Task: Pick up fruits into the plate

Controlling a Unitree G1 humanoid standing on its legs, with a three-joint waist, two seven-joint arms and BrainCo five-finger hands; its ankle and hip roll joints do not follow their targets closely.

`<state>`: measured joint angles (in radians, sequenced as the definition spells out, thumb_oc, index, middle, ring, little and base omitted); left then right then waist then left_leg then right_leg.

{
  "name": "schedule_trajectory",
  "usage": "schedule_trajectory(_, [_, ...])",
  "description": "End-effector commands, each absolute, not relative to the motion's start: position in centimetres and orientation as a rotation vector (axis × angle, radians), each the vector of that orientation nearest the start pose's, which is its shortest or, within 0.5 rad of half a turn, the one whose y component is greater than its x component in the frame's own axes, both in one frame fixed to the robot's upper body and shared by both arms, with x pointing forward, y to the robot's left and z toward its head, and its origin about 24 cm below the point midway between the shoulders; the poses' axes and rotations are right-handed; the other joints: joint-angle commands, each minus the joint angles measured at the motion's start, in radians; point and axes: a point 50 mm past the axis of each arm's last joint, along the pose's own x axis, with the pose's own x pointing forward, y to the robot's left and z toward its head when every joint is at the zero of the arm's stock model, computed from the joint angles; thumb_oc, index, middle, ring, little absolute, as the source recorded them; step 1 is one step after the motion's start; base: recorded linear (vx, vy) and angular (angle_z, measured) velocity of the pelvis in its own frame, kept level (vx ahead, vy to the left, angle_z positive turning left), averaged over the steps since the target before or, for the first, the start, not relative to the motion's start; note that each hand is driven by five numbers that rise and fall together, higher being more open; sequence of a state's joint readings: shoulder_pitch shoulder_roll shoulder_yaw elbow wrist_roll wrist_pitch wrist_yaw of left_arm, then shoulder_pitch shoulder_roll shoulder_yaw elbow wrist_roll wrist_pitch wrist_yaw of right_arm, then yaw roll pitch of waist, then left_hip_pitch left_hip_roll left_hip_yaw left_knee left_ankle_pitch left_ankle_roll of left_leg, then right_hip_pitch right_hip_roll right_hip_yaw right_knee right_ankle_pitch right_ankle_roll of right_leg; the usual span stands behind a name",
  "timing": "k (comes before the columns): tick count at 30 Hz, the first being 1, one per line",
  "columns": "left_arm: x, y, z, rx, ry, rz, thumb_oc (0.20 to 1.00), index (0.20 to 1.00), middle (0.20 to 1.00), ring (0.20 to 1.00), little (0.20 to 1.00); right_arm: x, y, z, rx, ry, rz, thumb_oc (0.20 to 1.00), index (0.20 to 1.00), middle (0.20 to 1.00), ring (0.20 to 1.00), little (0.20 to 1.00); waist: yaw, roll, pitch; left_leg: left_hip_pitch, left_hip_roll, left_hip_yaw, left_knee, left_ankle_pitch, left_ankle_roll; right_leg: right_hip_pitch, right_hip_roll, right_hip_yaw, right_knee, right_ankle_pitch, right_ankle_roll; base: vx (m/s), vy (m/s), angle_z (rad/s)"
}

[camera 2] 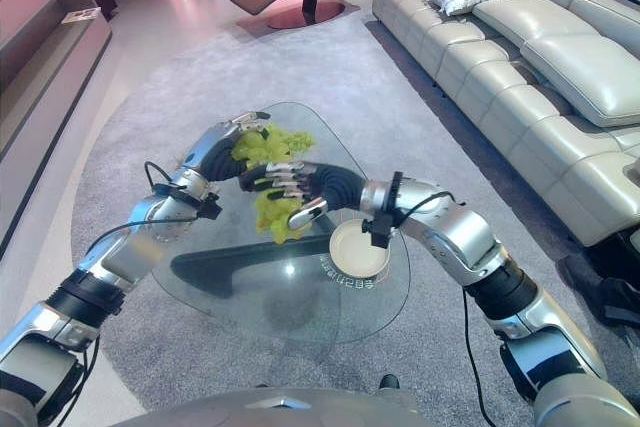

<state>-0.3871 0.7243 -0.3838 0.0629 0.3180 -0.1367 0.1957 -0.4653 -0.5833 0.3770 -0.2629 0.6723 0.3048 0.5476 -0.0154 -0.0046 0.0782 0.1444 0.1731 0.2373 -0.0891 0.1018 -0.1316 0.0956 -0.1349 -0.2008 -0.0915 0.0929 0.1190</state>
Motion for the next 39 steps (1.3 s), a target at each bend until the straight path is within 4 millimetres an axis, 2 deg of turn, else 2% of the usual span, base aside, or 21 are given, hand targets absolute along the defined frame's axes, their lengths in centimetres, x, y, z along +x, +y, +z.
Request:
schedule_trajectory(1, [31.1,19.5,18.1,1.098,-0.645,-0.04,0.2,0.2,0.2,0.2,0.2,26.3,-9.7,20.0,-0.046,-0.36,1.092,1.0,1.0,1.0,1.0,1.0,-0.017,-0.027,-0.025,-0.008,0.002,-0.001,0.034,-0.111,0.013,0.032,-0.073,-0.068,0.052,-0.076,0.049,0.0,0.0,0.0])
schedule_trajectory(5, [30.7,20.2,17.0,1.103,-0.612,-0.023,0.2,0.2,0.2,0.2,0.2,26.6,-11.0,20.4,0.003,-0.43,0.967,1.0,1.0,1.0,1.0,1.0,-0.021,-0.016,-0.02,-0.004,0.002,-0.001,0.037,-0.114,0.014,0.036,-0.069,-0.066,0.054,-0.08,0.046,0.0,0.016,-0.01])
schedule_trajectory(12, [30.9,21.2,15.9,1.141,-0.543,0.004,0.2,0.2,0.2,0.2,0.2,26.8,-10.9,20.5,0.047,-0.446,0.921,1.0,1.0,1.0,1.0,1.0,-0.019,-0.01,-0.013,-0.009,-0.001,-0.006,0.039,-0.114,0.015,0.035,-0.065,-0.063,0.057,-0.085,0.042,0.0,0.0,0.0])
schedule_trajectory(18, [31.1,20.9,15.9,1.126,-0.568,-0.003,0.2,0.2,0.2,0.2,0.2,27.6,-11.0,20.0,0.07,-0.425,0.844,1.0,1.0,1.0,1.0,1.0,-0.02,-0.01,-0.011,-0.013,-0.001,-0.005,0.038,-0.112,0.016,0.032,-0.063,-0.062,0.055,-0.085,0.041,0.0,0.0,0.0])
schedule_trajectory(26, [29.9,19.3,18.0,1.037,-0.727,-0.054,0.2,0.2,0.2,0.2,0.2,28.0,-10.2,19.2,0.088,-0.358,0.829,1.0,1.0,1.0,1.0,1.0,-0.012,-0.007,-0.008,-0.014,0.001,-0.008,0.039,-0.11,0.014,0.034,-0.063,-0.061,0.048,-0.081,0.04,0.0,0.0,0.0])
schedule_trajectory(33, [28.8,17.7,20.5,0.921,-0.886,-0.057,0.2,0.2,0.2,0.2,0.2,28.8,-10.3,19.0,0.187,-0.327,0.763,1.0,1.0,1.0,1.0,1.0,-0.003,-0.011,-0.014,-0.017,0.003,-0.013,0.04,-0.111,0.012,0.036,-0.067,-0.068,0.046,-0.078,0.041,0.0,0.0,0.0])
schedule_trajectory(39, [27.8,17.0,22.2,0.855,-0.984,-0.065,0.2,0.2,0.2,0.2,0.2,28.4,-9.7,18.3,0.262,-0.263,0.839,1.0,1.0,1.0,1.0,1.0,0.002,-0.015,-0.015,-0.022,0.004,-0.016,0.043,-0.113,0.012,0.034,-0.07,-0.073,0.048,-0.08,0.041,0.0,0.0,0.0])
